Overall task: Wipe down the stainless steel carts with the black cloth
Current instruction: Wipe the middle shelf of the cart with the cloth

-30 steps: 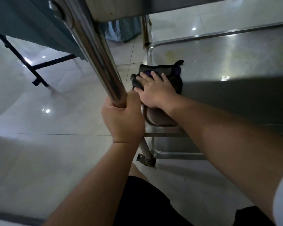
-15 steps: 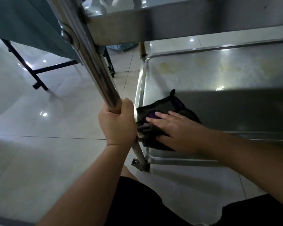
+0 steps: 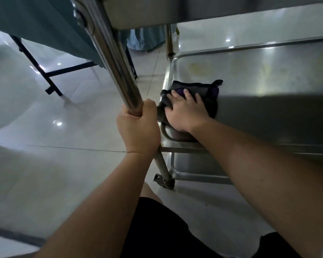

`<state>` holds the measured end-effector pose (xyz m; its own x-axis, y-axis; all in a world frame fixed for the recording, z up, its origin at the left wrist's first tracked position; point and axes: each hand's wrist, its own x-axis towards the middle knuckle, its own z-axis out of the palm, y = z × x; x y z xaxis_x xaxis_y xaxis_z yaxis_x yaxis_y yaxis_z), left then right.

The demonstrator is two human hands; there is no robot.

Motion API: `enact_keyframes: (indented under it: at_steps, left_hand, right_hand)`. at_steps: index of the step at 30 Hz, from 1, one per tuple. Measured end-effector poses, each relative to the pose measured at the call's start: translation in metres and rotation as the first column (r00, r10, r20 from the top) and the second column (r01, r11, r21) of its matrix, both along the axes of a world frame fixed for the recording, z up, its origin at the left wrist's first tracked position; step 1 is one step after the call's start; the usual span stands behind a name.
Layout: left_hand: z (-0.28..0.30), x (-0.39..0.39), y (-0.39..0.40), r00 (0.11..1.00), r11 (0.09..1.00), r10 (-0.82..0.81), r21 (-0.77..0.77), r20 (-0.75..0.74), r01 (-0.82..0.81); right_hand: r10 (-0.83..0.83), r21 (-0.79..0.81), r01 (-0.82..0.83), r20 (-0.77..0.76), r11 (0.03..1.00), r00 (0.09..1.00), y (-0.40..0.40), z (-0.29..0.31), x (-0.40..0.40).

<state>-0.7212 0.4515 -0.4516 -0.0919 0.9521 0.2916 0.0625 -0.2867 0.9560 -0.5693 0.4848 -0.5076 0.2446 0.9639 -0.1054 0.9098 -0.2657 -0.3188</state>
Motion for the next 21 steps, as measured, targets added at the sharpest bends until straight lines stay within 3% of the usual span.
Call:
enact_keyframes:
  at_steps: [4, 8, 11, 17, 19, 21]
  left_hand:
    - [-0.004, -0.001, 0.0, 1.0, 1.0, 0.001, 0.014, 0.012, -0.001]
    - [-0.003, 0.0, -0.001, 1.0, 1.0, 0.028, 0.003, 0.013, -0.028]
    - [-0.002, 0.0, -0.002, 0.999, 0.999, 0.044, -0.002, 0.013, -0.044]
    - [-0.002, -0.002, -0.002, 1.0, 1.0, 0.015, -0.007, 0.009, -0.015]
    - [-0.003, -0.002, -0.001, 1.0, 1.0, -0.002, -0.027, 0.017, 0.002]
    - [-0.002, -0.001, 0.0, 1.0, 0.999, 0.001, -0.041, 0.023, 0.0]
  right_hand:
    - [0.036, 0.018, -0.036, 0.002, 0.999, 0.999, -0.009, -0.003, -0.006]
    - [0.175, 0.027, -0.173, -0.075, 0.985, 0.982, -0.047, 0.001, -0.012]
    - [0.291, 0.031, -0.289, -0.149, 0.957, 0.945, -0.079, 0.008, -0.009]
    - [0.538, -0.024, -0.547, -0.148, 0.837, 0.83, -0.116, 0.017, 0.034]
    - [0.522, -0.053, -0.531, -0.127, 0.845, 0.843, -0.114, 0.014, 0.048]
    - [0.401, -0.064, -0.41, -0.126, 0.91, 0.908, -0.101, 0.01, 0.049]
